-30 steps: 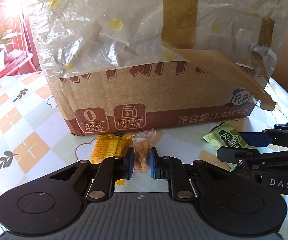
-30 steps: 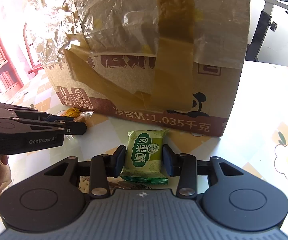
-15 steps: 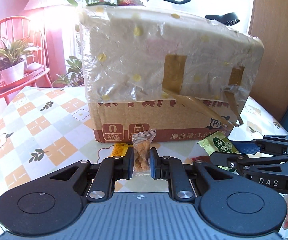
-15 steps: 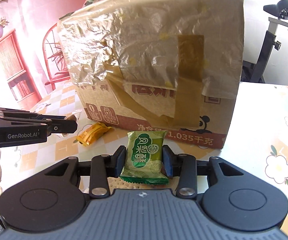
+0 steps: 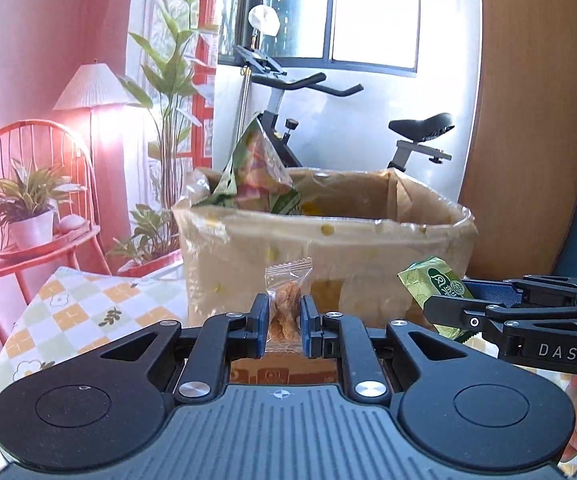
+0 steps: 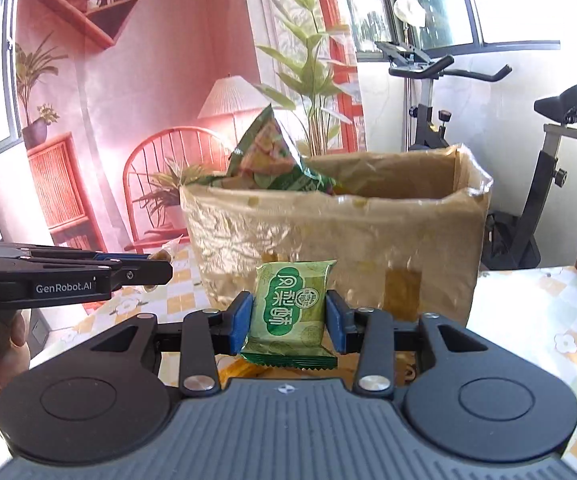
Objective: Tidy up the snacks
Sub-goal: 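Lift both packets and carry them over the box with both grippers, then open both grippers to drop the two packets into the box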
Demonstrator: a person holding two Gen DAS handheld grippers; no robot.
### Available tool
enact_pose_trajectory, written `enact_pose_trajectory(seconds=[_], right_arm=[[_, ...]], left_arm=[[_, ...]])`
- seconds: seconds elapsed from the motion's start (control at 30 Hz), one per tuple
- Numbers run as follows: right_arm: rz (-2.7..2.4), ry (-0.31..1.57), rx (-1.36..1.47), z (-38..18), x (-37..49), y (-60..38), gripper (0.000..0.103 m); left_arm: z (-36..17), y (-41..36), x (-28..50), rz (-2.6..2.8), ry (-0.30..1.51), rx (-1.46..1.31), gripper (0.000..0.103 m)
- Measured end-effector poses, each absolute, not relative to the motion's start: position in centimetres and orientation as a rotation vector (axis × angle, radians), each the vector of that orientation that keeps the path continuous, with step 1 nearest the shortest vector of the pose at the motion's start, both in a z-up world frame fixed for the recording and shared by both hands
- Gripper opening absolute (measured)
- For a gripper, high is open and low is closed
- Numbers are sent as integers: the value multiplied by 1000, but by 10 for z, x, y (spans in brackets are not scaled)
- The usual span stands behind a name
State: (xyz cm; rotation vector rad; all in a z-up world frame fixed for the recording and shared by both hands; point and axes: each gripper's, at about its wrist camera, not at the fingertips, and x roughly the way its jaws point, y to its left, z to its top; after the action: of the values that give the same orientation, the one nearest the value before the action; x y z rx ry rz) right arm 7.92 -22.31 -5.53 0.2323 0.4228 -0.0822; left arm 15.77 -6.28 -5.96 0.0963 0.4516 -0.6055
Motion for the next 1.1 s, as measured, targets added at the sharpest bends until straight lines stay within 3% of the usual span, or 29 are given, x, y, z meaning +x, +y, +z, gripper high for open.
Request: enact_pose_trajectory(seconds=[0.33, 0.77, 0.8, 0.87, 0.97, 1.1], right_arm=[[-153, 295, 105, 6, 130, -276, 41], [-220, 439, 194, -34, 187, -344, 42], [-222, 453, 208, -36, 188, -347, 42], [-226, 455, 211, -39, 186, -348, 43], [-234, 436, 196, -38, 178, -344, 52], [-225, 423, 193, -31, 168, -336, 52]], left_arm=[[-14, -126, 210, -621, 341, 63, 17], [-26, -183, 273, -577, 450, 143, 20], [-27, -183, 273, -580, 451, 146, 23], [-30, -180, 271, -591, 448, 142, 51], [-33, -176, 266, -581, 446, 146, 56], [-31, -163, 261, -591, 475, 110, 59]])
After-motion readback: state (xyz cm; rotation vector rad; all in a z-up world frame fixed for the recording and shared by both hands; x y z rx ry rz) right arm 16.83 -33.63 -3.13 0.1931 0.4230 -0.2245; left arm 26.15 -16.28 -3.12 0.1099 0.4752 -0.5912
